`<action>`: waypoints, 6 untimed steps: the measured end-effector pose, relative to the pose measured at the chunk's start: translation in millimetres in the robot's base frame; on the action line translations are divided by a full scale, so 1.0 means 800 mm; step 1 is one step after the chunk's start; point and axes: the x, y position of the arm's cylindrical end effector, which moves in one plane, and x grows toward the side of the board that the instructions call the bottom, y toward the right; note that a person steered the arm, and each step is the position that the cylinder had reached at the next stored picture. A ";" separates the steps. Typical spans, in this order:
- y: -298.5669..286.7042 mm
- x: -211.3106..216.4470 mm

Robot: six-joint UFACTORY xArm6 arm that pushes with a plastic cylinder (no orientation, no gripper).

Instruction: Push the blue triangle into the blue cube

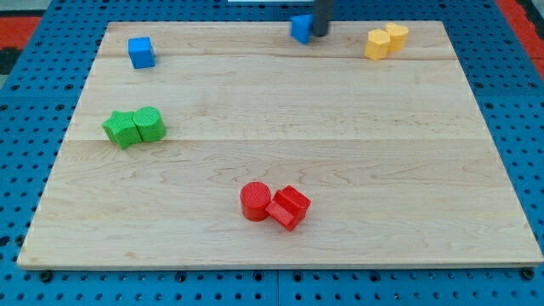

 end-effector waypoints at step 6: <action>-0.237 0.008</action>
